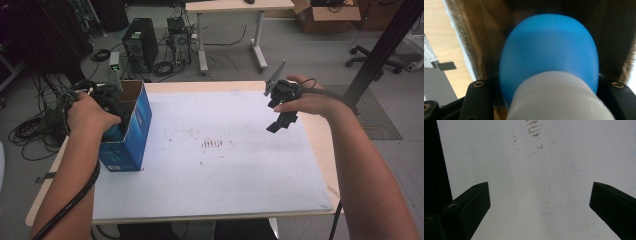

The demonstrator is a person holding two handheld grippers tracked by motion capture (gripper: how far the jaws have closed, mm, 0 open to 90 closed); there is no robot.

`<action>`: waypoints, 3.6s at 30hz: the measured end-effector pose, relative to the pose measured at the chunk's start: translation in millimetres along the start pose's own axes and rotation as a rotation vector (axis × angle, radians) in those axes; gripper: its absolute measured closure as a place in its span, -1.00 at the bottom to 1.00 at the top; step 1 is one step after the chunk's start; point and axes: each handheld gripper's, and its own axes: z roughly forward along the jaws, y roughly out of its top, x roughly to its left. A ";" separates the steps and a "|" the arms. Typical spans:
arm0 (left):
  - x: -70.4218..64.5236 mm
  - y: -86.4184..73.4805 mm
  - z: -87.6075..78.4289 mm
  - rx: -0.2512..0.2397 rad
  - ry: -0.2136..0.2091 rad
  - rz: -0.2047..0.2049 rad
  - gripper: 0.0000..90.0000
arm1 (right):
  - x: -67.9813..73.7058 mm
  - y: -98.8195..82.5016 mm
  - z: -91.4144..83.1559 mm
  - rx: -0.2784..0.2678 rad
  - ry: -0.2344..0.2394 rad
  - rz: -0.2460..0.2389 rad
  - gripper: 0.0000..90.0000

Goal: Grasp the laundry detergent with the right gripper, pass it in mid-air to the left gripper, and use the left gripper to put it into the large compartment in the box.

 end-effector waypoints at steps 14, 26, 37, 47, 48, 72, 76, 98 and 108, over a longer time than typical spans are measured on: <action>1.3 0.3 7.3 -0.004 -0.003 -0.006 -0.14 | -2.1 -1.2 -0.3 -0.003 0.003 0.016 -0.93; 2.4 -0.6 7.7 0.000 -0.006 -0.001 -0.15 | -2.4 -3.6 -2.4 -0.010 -0.007 0.018 -0.93; 4.2 -1.3 5.4 -0.009 -0.015 0.013 -0.18 | -4.9 -11.6 -2.5 -0.016 -0.022 0.034 -0.93; -0.7 -0.9 0.3 -0.025 0.000 0.026 -0.28 | -5.8 -12.3 -2.5 -0.020 -0.018 0.040 -0.93; -0.9 -1.2 -0.8 -0.024 -0.001 0.026 -0.28 | -5.8 -12.3 -2.5 -0.019 -0.018 0.042 -0.93; -8.8 -11.6 -26.5 -0.068 0.015 0.027 -0.49 | -6.9 -18.8 -1.5 -0.030 -0.013 0.044 -0.93; -10.9 -13.2 -31.9 -0.067 0.032 0.047 -0.62 | -6.5 -19.3 -1.4 -0.030 -0.010 0.044 -0.93; -40.2 -27.1 -67.7 -0.063 0.086 0.221 -1.00 | 0.9 -25.6 -10.7 -0.086 0.010 0.045 -0.94; -87.1 -31.1 -98.1 -0.152 0.114 0.467 -1.00 | 11.7 -26.2 -20.5 -0.075 -0.002 0.016 -0.93</action>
